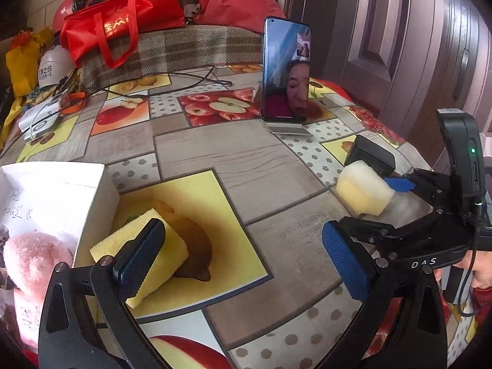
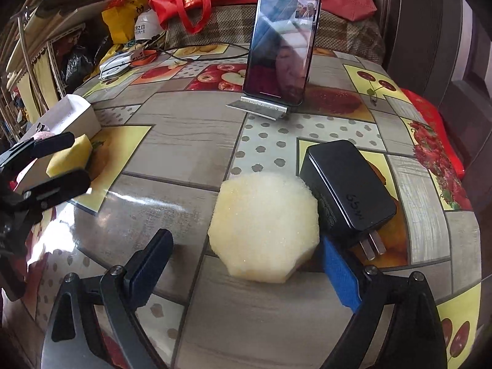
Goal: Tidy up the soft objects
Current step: 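Grasp the yellow-green sponge with the left tool while the right grasps the cream octagonal foam, then carry the sponge and cream foam over the white tray and open both tools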
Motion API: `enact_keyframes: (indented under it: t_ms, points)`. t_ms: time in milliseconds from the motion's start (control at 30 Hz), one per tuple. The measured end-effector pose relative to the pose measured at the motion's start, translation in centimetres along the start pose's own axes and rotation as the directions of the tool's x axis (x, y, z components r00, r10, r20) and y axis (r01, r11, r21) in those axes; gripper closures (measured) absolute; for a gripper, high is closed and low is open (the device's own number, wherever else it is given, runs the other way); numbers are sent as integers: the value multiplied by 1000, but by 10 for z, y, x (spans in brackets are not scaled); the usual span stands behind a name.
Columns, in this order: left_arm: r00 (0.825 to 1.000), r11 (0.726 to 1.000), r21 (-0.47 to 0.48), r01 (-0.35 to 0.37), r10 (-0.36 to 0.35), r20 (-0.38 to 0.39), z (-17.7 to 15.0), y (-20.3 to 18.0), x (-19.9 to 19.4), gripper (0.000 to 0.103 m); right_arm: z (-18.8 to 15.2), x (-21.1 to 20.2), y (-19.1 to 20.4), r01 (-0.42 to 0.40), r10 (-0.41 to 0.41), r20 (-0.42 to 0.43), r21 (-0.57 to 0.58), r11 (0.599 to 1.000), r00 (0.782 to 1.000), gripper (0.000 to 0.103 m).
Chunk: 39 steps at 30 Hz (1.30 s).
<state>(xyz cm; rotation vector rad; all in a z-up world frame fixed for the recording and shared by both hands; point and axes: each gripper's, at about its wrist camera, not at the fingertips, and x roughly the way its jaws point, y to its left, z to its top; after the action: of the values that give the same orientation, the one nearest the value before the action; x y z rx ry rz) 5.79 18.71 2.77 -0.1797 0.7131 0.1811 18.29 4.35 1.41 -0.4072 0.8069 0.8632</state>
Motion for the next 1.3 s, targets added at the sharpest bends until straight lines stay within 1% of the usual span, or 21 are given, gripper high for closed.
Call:
enact_keyframes:
  t_ms: [100,133,167,267,300,367,433,500,633,733,800,833,900,967,1000,1033,1067,1100,1200,1233,1300]
  points:
    - [996,996,26,86,-85,-17,-4,-16,-9,0,6,3,4,13,-13,5,-6,1000,1000,13]
    - [997,996,48,74,-74,-1,-4,-20,-16,0,7,1,5,10,-9,18,-8,1000,1000,26]
    - [999,996,81,39,-42,33,-2,-23,-26,0,7,0,5,8,-8,26,-12,1000,1000,40]
    - [988,981,157,-109,90,122,16,-14,-51,0,7,-1,5,3,-3,31,-19,1000,1000,42]
    - [988,981,153,-121,104,116,23,-4,-53,0,8,0,5,0,0,31,-17,1000,1000,42]
    - [998,991,118,-56,55,9,34,18,-41,0,8,0,3,-5,6,31,-13,1000,1000,42]
    - [997,993,118,-30,38,-65,35,28,-26,0,9,1,4,-5,5,31,-13,1000,1000,42]
    - [992,989,141,-52,68,-104,31,28,-10,0,9,1,4,-7,8,31,-11,1000,999,42]
    - [974,986,142,-91,118,-192,18,22,15,0,10,2,3,-16,16,32,-2,1000,999,42]
    - [970,989,147,-35,69,-235,4,10,15,0,10,2,3,-22,22,33,2,1000,999,42]
    - [970,986,167,-7,47,-239,-6,-2,11,2,10,2,3,-24,24,34,4,1000,999,42]
    - [971,984,177,-11,53,-232,-10,-6,7,4,10,1,3,-26,26,34,6,1000,999,42]
    - [973,985,170,-34,72,-219,-16,-8,2,22,10,1,3,-27,27,35,7,1000,999,42]
    - [973,988,145,-58,88,-212,-19,-2,1,26,10,2,3,-24,24,34,4,1000,999,42]
    - [974,989,130,-69,96,-207,-20,2,1,35,10,2,4,-22,22,34,3,1000,999,42]
    - [977,993,103,-61,80,-198,-21,8,0,40,10,2,4,-21,21,34,1,1000,999,42]
    - [980,994,89,-66,82,-184,-21,11,-2,60,10,2,4,-22,22,34,0,1000,999,42]
    - [982,993,90,-75,90,-167,-22,12,-5,75,10,1,4,-24,24,36,-1,1000,999,42]
    - [992,996,79,-49,57,-111,-33,9,-13,75,9,-3,4,-46,46,58,-4,999,997,44]
    - [993,995,86,-51,60,-103,-34,5,-16,75,9,-7,4,-56,56,79,-8,998,995,44]
    - [999,996,82,-38,41,-31,-34,-2,-31,75,6,-19,6,-50,52,142,-19,999,989,44]
